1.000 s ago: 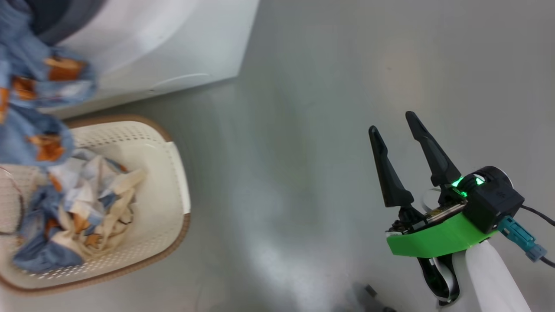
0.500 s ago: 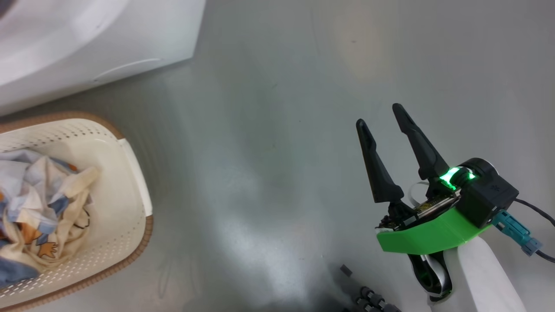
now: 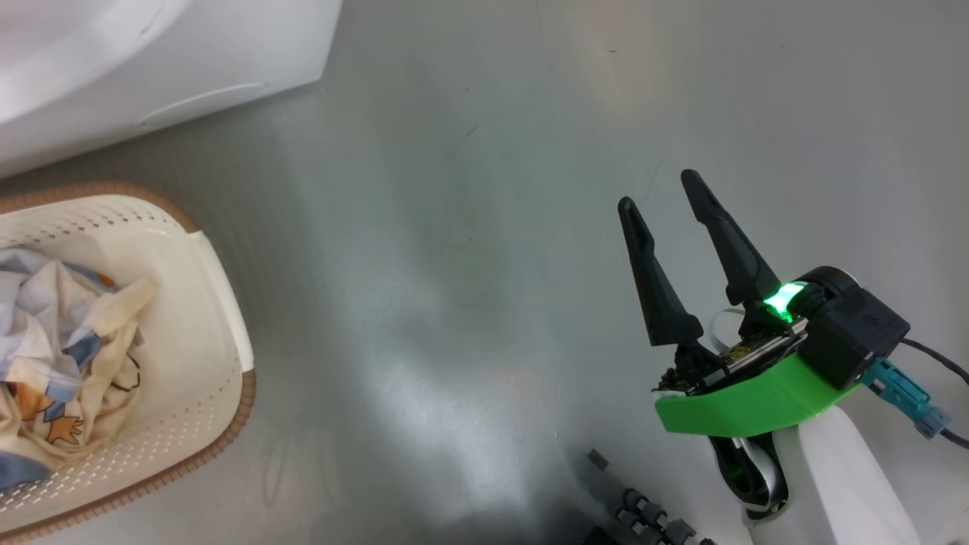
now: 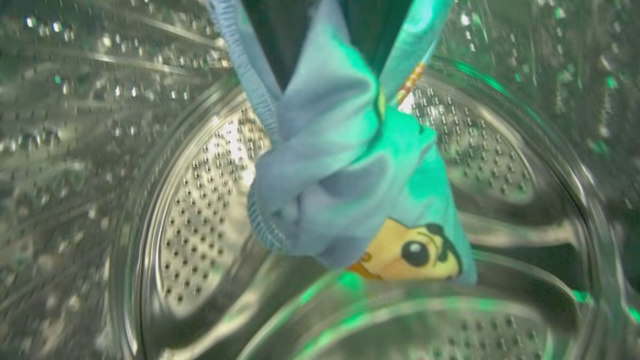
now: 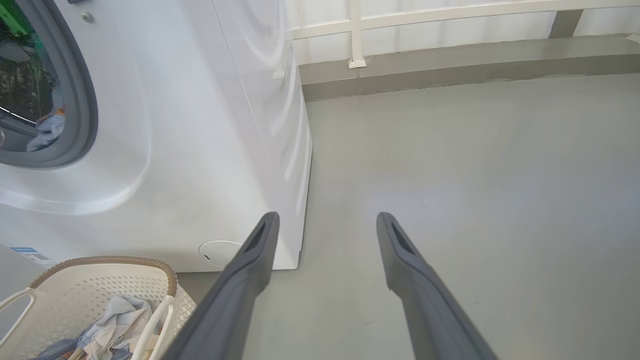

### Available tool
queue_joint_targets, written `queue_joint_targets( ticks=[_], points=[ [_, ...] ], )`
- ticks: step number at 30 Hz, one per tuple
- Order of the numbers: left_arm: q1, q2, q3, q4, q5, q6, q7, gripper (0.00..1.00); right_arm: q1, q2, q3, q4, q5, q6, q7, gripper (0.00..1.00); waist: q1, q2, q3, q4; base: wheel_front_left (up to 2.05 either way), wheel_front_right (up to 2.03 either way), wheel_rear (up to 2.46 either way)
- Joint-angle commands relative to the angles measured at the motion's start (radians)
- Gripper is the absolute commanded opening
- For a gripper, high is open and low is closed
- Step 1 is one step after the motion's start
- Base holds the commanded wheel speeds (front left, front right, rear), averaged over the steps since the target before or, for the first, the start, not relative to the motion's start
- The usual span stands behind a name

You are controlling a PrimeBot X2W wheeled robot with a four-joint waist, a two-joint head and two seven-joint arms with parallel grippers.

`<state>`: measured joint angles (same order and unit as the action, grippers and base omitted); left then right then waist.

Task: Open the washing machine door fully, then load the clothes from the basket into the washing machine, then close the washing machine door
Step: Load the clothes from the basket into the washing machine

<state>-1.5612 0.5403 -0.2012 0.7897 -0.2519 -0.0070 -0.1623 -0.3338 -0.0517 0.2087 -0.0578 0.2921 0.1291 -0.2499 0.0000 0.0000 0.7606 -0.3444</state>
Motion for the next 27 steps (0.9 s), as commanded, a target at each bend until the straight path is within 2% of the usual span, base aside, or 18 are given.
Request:
queue_joint_targets(
  ticks=[1, 7, 11, 12, 13, 14, 22, 27],
  points=[
    [0.009, 0.038, 0.003, -0.012, -0.01, -0.006, 0.013, 0.0, 0.006, 0.001, 0.016, -0.025, 0.005, 0.002, -0.012, 1.0, 0.0, 0.0, 0.003, 0.005, 0.0, 0.0, 0.0],
    [0.044, 0.014, 0.011, 0.069, -0.071, -0.034, 0.151, 0.0, -0.002, 0.001, 0.019, -0.022, 0.005, 0.002, -0.012, 1.0, 0.0, 0.0, 0.009, 0.016, 0.0, 0.0, 0.0],
    [0.056, 0.004, 0.015, 0.086, -0.095, -0.036, 0.202, 0.0, -0.008, 0.001, 0.019, -0.018, 0.004, 0.002, -0.012, 1.0, 0.0, 0.0, 0.011, 0.022, 0.0, 0.0, 0.0],
    [0.059, 0.003, 0.012, 0.086, -0.094, -0.034, 0.206, 0.29, -0.009, 0.001, 0.02, -0.016, 0.004, 0.002, -0.012, 1.0, 0.0, 0.0, 0.01, 0.024, 0.0, 0.0, 0.0],
    [0.065, 0.003, 0.005, 0.082, -0.091, -0.036, 0.209, 0.43, -0.01, 0.001, 0.02, -0.015, 0.003, 0.002, -0.012, 1.0, 0.0, 0.0, 0.01, 0.026, 0.0, 0.0, 0.0],
    [0.07, 0.005, -0.002, 0.076, -0.085, -0.035, 0.205, 1.0, -0.011, 0.001, 0.021, -0.014, 0.003, 0.002, -0.012, 1.0, 0.0, 0.0, 0.008, 0.027, 0.0, 0.0, 0.0],
    [0.138, 0.003, -0.016, 0.009, -0.078, -0.008, 0.166, 1.0, -0.015, 0.001, 0.013, -0.007, 0.001, 0.002, -0.012, 1.0, 0.0, 0.0, -0.012, 0.047, 0.0, 0.0, 0.0],
    [0.222, -0.007, -0.018, -0.064, -0.078, 0.03, 0.133, 1.0, -0.009, 0.001, -0.003, -0.008, -0.008, 0.002, -0.012, 1.0, 0.0, 0.0, -0.035, 0.07, 0.0, 0.0, 0.0]
  ],
)
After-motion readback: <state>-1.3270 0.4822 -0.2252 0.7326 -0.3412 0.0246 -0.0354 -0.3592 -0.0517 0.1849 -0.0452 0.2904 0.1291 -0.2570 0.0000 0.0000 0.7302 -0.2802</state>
